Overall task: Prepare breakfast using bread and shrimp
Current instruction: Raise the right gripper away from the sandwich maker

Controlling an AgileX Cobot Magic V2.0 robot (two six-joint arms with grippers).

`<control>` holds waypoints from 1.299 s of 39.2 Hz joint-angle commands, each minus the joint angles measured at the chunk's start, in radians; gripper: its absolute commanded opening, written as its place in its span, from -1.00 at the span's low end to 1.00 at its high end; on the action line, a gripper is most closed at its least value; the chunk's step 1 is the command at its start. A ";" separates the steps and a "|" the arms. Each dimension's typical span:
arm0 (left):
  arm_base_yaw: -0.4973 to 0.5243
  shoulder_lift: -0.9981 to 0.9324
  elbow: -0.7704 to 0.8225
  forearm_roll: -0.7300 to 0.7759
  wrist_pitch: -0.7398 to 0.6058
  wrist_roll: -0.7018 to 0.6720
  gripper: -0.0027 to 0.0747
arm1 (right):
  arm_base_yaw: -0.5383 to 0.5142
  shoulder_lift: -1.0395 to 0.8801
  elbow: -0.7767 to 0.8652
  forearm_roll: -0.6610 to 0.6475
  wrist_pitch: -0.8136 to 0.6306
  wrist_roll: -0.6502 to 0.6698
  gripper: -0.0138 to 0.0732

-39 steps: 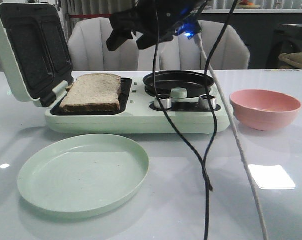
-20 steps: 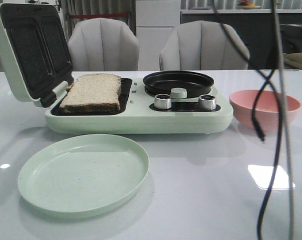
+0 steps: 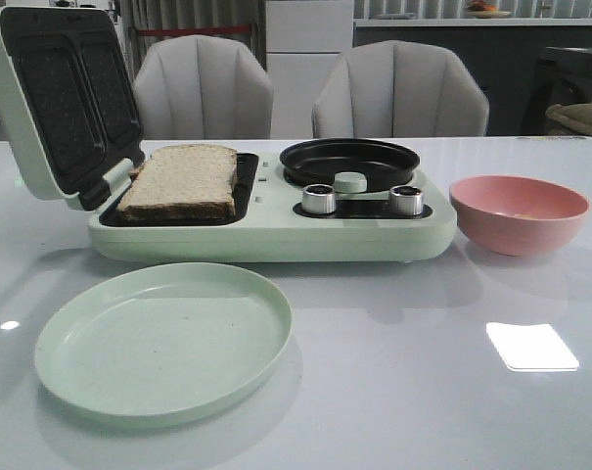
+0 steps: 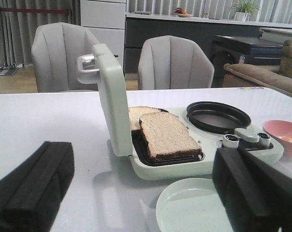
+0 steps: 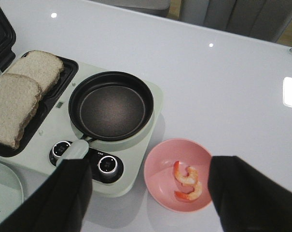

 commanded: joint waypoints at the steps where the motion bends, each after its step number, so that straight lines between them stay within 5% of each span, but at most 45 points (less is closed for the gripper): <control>1: -0.004 -0.018 -0.024 0.010 -0.067 -0.009 0.72 | -0.010 -0.144 0.104 0.013 -0.158 0.002 0.68; 17: -0.004 -0.015 -0.024 0.010 -0.067 -0.009 0.72 | -0.010 -0.616 0.643 0.031 -0.444 0.002 0.68; 34: -0.004 -0.015 -0.020 0.014 -0.067 -0.009 0.72 | -0.010 -1.114 0.962 0.033 -0.491 0.002 0.68; 51: -0.004 -0.015 0.015 0.013 -0.120 -0.009 0.72 | -0.010 -1.171 1.104 0.104 -0.498 0.002 0.68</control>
